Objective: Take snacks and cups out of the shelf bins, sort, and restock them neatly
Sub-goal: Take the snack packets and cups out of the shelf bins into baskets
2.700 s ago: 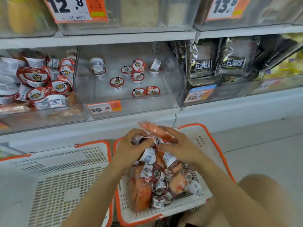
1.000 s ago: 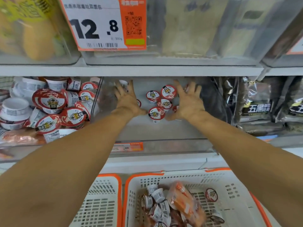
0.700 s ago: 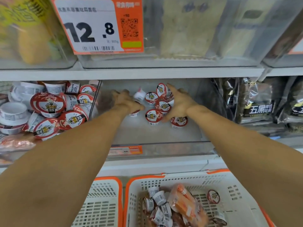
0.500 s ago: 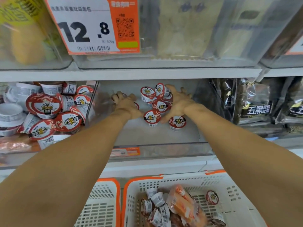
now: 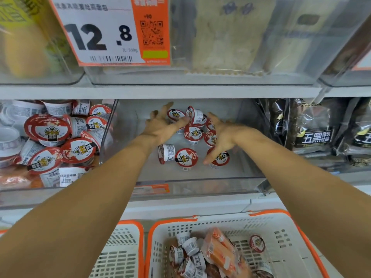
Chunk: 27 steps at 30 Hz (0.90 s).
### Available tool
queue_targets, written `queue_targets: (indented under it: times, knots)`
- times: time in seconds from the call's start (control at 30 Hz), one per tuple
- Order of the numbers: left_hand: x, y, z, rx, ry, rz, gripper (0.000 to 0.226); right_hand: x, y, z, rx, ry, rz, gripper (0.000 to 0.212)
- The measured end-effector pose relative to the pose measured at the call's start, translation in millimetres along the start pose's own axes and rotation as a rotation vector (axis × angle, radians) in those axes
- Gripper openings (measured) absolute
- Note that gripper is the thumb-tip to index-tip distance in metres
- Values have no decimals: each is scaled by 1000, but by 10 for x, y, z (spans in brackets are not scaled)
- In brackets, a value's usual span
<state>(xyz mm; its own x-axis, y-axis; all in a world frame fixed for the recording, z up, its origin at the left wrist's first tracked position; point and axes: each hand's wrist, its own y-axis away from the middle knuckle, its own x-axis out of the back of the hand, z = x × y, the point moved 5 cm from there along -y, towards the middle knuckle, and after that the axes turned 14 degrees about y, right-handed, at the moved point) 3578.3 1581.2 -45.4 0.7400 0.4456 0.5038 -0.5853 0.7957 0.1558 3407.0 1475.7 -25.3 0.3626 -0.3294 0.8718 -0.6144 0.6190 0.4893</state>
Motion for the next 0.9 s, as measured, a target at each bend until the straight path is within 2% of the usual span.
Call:
queue_targets:
  times: [0.07, 0.2, 0.23, 0.3, 0.4, 0.47, 0.57, 0.63, 0.7, 0.9]
  knots:
    - [-99, 22, -8, 9, -8, -119, 86, -149, 7, 3, -24, -33, -25, 160]
    - [-214, 49, -19, -22, 23, -201, 78, -298, -86, -50, 13, -289, 42, 162]
    - [-211, 79, -5, -5, 43, -234, 84, -304, -111, -64, 41, -344, 59, 162]
    - [-185, 167, 20, 62, 43, -355, 109, -300, -108, -97, 89, -399, 60, 160]
    - [-127, 351, 26, 194, -185, -514, 139, -317, -50, -189, 168, -411, 23, 149]
    - [-89, 420, -13, 229, -341, -508, 149, -345, -19, -308, 209, -408, 9, 147]
    - [-76, 456, -76, 167, -435, -460, 156, -382, -42, -443, 203, -363, 37, 158]
    - [-54, 483, -142, 135, -350, -475, 158, -415, -77, -479, 219, -394, 31, 154]
    - [-1, 526, -201, 130, -177, -455, 154, -437, -67, -519, 253, -425, 26, 137]
    - [46, 708, -119, 105, 80, -403, 130, -421, 84, -689, 357, -513, 5, 118]
